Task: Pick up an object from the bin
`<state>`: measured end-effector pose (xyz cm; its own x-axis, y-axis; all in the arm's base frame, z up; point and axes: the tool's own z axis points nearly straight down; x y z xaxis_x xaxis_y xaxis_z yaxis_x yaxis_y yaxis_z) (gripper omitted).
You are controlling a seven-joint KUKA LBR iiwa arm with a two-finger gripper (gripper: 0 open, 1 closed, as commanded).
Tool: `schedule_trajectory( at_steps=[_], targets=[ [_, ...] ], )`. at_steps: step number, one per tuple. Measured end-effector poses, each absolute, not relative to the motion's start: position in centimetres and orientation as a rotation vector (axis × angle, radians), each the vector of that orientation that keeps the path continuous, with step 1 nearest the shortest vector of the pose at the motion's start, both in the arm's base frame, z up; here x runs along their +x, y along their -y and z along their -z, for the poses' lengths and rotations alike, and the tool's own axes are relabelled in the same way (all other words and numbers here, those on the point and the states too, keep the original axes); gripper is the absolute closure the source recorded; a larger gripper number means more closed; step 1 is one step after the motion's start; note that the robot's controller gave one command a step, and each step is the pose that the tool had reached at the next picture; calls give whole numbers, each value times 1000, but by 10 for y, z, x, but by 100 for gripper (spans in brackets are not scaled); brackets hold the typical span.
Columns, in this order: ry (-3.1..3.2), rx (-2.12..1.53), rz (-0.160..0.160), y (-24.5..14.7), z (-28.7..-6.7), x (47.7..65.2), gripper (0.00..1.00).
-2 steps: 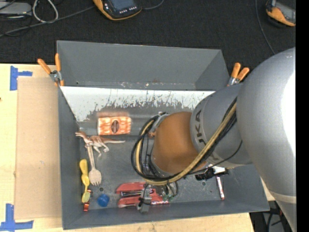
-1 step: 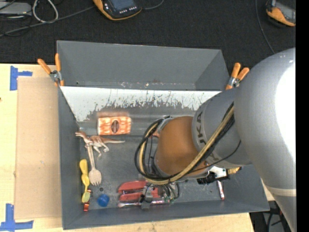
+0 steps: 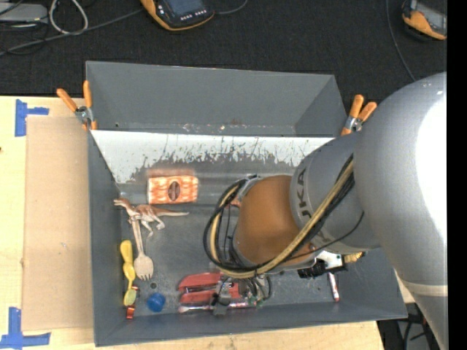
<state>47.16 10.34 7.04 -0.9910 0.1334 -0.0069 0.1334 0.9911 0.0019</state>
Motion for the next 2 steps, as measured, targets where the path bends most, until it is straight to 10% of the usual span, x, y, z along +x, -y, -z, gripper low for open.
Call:
schedule_trajectory(
  at_steps=[1, 2],
  targets=[
    [-3128, 210, -2, -103, -70, 472, 100],
    [-3120, 330, -1, -93, -206, 472, 100]
  ],
)
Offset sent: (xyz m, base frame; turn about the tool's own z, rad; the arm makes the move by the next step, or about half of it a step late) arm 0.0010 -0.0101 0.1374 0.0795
